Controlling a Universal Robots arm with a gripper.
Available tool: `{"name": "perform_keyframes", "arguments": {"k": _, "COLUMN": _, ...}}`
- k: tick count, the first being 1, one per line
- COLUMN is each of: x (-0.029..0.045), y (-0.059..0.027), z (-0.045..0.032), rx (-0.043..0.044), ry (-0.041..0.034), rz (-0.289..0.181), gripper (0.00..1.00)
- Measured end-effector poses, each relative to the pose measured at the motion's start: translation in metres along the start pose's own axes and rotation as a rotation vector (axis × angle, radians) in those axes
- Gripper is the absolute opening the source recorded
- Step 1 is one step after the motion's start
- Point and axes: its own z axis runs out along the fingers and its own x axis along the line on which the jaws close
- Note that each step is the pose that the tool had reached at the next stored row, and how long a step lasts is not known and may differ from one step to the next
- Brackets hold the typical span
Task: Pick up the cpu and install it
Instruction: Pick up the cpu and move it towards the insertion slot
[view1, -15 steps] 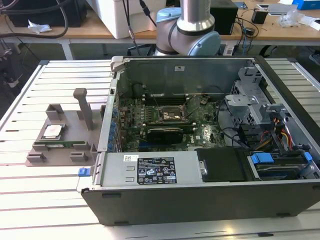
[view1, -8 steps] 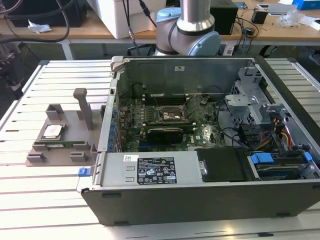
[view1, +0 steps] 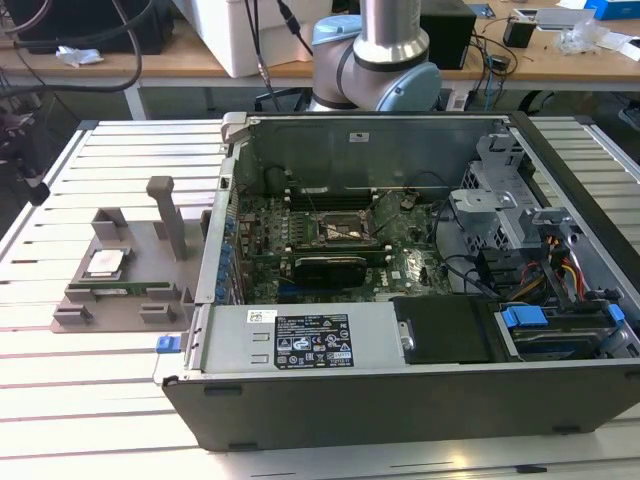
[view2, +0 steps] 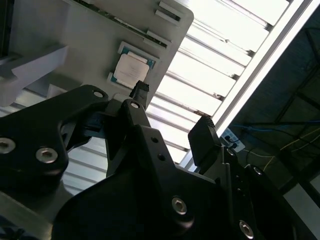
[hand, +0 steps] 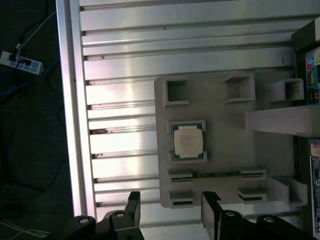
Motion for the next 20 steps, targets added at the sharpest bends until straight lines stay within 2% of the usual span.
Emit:
{"name": "perform_keyframes", "arguments": {"k": 9, "x": -0.0010, "y": 0.0003, "z": 0.0094, "rx": 0.0000, "ry": 0.0012, "rz": 0.000, "gripper": 0.60}}
{"name": "perform_keyframes", "arguments": {"k": 15, "x": -0.0018, "y": 0.0007, "z": 0.0207, "rx": 0.0002, "ry": 0.0026, "rz": 0.000, "gripper": 0.60}}
{"name": "perform_keyframes", "arguments": {"k": 20, "x": -0.0021, "y": 0.0009, "z": 0.0261, "rx": 0.0002, "ry": 0.0030, "rz": 0.000, "gripper": 0.60}}
